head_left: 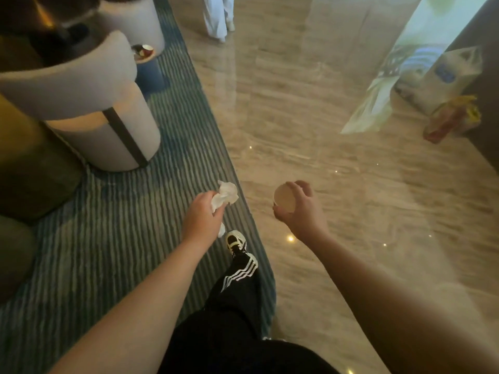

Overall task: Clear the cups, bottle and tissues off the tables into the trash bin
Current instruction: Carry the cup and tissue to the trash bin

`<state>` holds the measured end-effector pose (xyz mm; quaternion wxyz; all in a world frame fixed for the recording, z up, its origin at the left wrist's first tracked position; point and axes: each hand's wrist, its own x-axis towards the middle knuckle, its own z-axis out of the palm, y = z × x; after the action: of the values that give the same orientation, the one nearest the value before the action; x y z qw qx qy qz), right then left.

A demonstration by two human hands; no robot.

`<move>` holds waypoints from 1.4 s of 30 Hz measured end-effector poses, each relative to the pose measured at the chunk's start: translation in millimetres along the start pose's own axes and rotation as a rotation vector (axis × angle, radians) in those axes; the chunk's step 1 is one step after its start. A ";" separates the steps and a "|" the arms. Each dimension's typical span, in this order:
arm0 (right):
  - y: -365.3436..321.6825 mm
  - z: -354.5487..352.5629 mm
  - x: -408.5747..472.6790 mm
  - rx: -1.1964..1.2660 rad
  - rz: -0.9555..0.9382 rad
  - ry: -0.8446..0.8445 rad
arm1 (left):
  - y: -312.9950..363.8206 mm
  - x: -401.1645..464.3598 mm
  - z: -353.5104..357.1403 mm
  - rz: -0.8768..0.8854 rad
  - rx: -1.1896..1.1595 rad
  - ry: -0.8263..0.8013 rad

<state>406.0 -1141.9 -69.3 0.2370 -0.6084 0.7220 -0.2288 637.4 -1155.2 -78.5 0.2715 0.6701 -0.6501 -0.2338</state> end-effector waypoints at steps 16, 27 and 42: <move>-106.2 0.2 439.5 0.017 -0.162 -0.145 | 21.5 414.3 -8.0 -0.185 -0.017 0.143; -147.9 33.4 767.6 0.031 -0.294 -0.186 | 0.2 697.2 16.1 -0.292 -0.001 0.288; -261.8 81.7 1123.7 -0.020 -0.533 -0.435 | -23.2 1009.1 -0.1 -0.505 -0.007 0.502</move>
<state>492.8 -2295.0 -43.0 0.3111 -0.8125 0.4725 -0.1406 700.6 -2162.3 -53.8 0.3587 0.8452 -0.3763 -0.1240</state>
